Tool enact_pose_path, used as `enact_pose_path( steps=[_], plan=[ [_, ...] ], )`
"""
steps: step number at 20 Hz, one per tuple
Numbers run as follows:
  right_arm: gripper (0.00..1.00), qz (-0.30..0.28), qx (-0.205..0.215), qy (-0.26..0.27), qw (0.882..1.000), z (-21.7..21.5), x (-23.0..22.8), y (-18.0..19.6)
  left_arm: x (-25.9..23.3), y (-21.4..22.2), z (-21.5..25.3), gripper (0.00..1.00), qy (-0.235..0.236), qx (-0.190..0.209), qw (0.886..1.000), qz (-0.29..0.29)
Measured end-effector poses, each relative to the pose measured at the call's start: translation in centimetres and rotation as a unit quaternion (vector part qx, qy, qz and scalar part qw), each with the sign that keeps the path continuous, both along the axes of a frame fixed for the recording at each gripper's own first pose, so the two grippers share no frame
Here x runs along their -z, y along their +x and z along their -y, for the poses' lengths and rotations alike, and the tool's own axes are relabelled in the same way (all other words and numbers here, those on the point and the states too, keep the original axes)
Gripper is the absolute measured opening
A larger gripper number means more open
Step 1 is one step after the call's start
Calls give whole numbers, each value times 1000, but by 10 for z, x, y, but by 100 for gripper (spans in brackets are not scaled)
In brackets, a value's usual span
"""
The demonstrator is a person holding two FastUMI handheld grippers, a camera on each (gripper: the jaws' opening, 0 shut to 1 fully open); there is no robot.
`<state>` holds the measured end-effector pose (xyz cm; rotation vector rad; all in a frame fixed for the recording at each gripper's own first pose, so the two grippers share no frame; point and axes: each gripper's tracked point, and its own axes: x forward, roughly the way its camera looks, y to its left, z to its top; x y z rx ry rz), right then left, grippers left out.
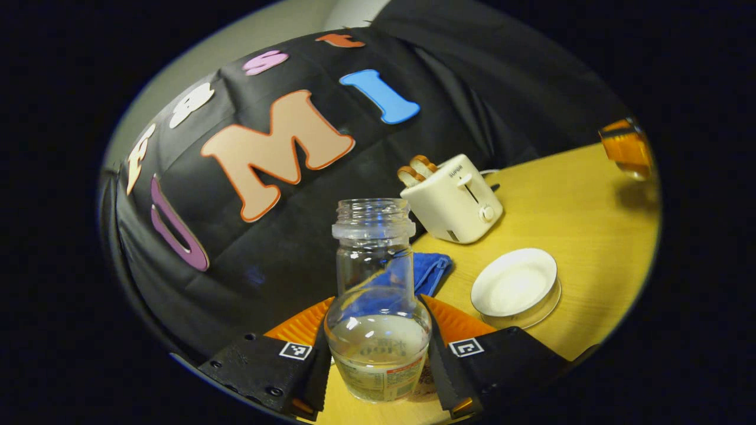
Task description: Open the teacup lid with one hand, grasp the water bottle and pour water into the teacup with the other hand; after pouring, place the water bottle on the coaster and then close the teacup lid.
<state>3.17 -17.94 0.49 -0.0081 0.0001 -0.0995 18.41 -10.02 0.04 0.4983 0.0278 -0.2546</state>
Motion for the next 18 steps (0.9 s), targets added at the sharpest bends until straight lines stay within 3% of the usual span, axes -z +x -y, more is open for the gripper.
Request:
enact_pose_path(
  steps=[6,9,12,18],
  plan=[
    [34,0,1,0,1000,0,0,0,4,4,-14,69,-154,13,988,-15],
    [34,0,0,0,1000,0,0,0,12,8,-20,69,-165,-5,986,-6],
    [34,0,0,0,1000,0,1,0,5,6,-13,69,-199,6,980,8],
    [34,0,0,0,1000,0,1,0,11,12,-16,69,-219,-4,976,8]
  ],
)
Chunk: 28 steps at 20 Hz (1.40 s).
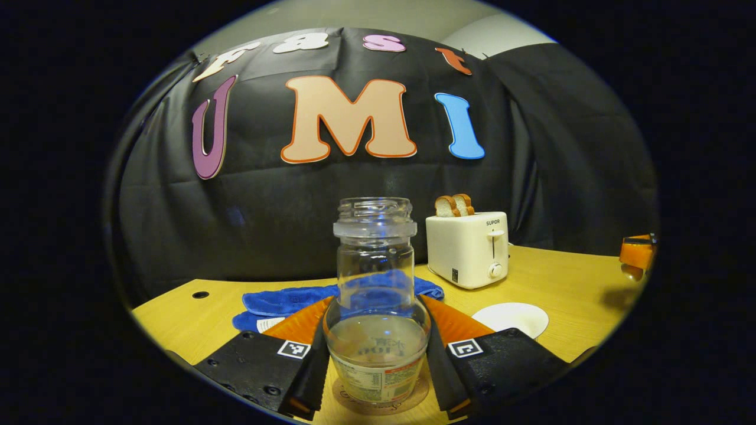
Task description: Open the teacup lid with one hand, grasp the water bottle and pour water into the teacup with the other hand; after pouring, place the water bottle on the coaster and then close the teacup lid.
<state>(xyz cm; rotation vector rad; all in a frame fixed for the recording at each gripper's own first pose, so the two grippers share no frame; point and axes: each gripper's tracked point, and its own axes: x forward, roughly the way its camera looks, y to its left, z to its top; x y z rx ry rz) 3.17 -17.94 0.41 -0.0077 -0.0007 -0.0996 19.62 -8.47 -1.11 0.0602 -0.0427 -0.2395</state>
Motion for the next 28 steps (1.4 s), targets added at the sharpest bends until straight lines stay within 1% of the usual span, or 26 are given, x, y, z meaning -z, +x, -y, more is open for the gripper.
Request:
enact_pose_path(
  steps=[4,10,12,13,14,16,17,20,22,23,25,28],
  plan=[
    [33,0,1,0,1000,1,0,1,-1,-2,-8,69,-31,-7,999,13],
    [34,0,1,0,1000,1,0,0,2,-2,-8,70,-30,-10,999,7],
    [34,0,2,0,1000,2,0,0,10,-1,-6,72,-25,-6,1000,-13],
    [34,0,2,0,1000,1,-1,1,7,-2,-5,72,-33,-5,999,-6],
    [34,0,3,0,1000,2,1,0,9,-2,-6,75,-26,-7,1000,-10],
    [34,0,3,0,1000,2,0,1,7,-1,-8,98,-29,-9,999,-9],
    [34,0,4,0,1000,2,0,0,10,-4,-8,94,-30,-11,999,-11],
    [33,0,-2,0,1000,-1,0,0,9,-13,-16,95,-29,-23,999,-11],
    [33,-1,-18,1,1000,-9,1,1,9,-27,-26,95,-29,-37,999,-12],
    [33,-1,-29,2,1000,-15,0,2,7,-35,-28,95,-28,-33,999,-8],
    [34,-2,-60,2,998,-33,2,6,9,-57,-32,96,-28,-21,999,-11],
    [34,-6,-112,4,994,-66,5,14,8,-88,-56,96,-28,-28,999,-9]
  ],
)
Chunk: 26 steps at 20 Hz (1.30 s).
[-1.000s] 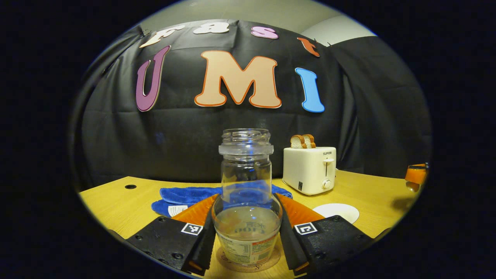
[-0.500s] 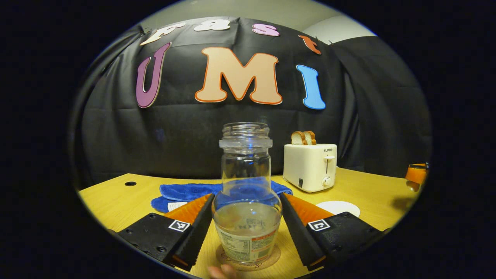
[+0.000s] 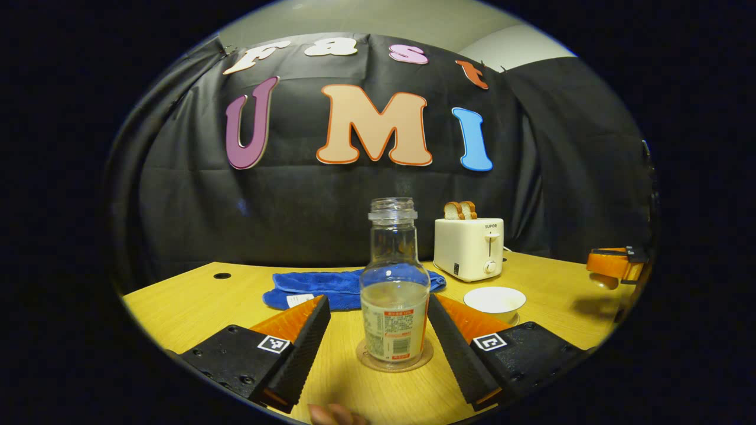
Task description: Open the teacup lid with one hand, grasp the water bottle and pour water into the teacup with the other hand; after pouring, place the water bottle on the coaster and then close the teacup lid.
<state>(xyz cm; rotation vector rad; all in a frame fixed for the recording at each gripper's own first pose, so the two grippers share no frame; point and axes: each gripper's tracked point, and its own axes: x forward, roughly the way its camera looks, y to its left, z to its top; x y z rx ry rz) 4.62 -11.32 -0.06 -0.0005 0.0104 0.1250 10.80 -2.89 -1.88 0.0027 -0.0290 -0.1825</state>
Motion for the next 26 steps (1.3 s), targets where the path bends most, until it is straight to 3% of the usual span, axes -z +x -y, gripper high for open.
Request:
enact_pose_path(
  steps=[4,14,26],
  plan=[
    [34,-2,-34,2,999,-33,2,18,-4,-33,-32,96,1,-42,999,2],
    [33,-6,-55,2,998,-97,6,70,-9,-63,-36,98,2,-29,1000,-4],
    [33,-37,-44,-11,998,-122,18,121,-10,-62,-35,98,3,-29,1000,-5]
  ],
)
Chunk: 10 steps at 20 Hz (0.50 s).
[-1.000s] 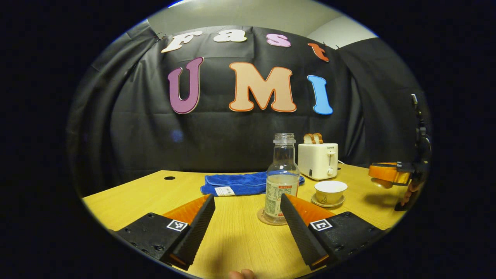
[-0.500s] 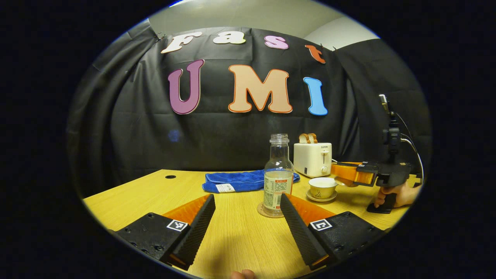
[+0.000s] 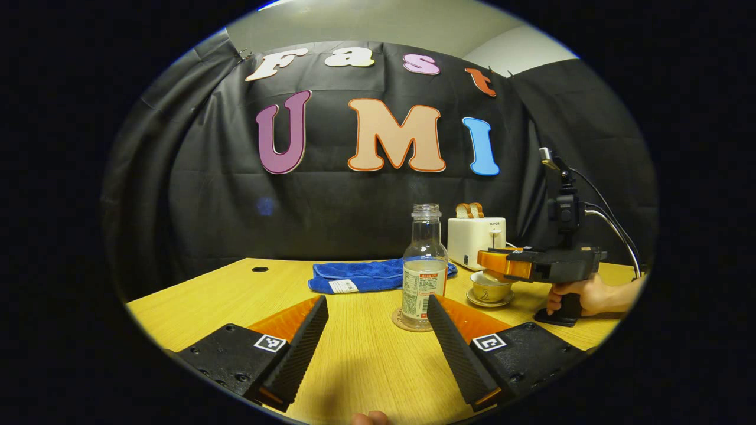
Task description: Open the teacup lid with one hand, grasp the water bottle and pour water into the teacup with the other hand; after pouring, place the water bottle on the coaster and then close the teacup lid.
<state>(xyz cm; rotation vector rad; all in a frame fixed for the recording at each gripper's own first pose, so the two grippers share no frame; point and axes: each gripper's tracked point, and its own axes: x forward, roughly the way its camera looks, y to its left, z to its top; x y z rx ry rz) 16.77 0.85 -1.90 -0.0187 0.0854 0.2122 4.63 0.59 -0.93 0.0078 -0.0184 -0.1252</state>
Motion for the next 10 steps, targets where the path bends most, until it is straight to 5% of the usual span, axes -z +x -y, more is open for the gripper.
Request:
enact_pose_path(
  steps=[10],
  plan=[
    [33,-38,-5,-29,999,-7,14,11,0,0,0,98,0,0,1000,0]
  ],
)
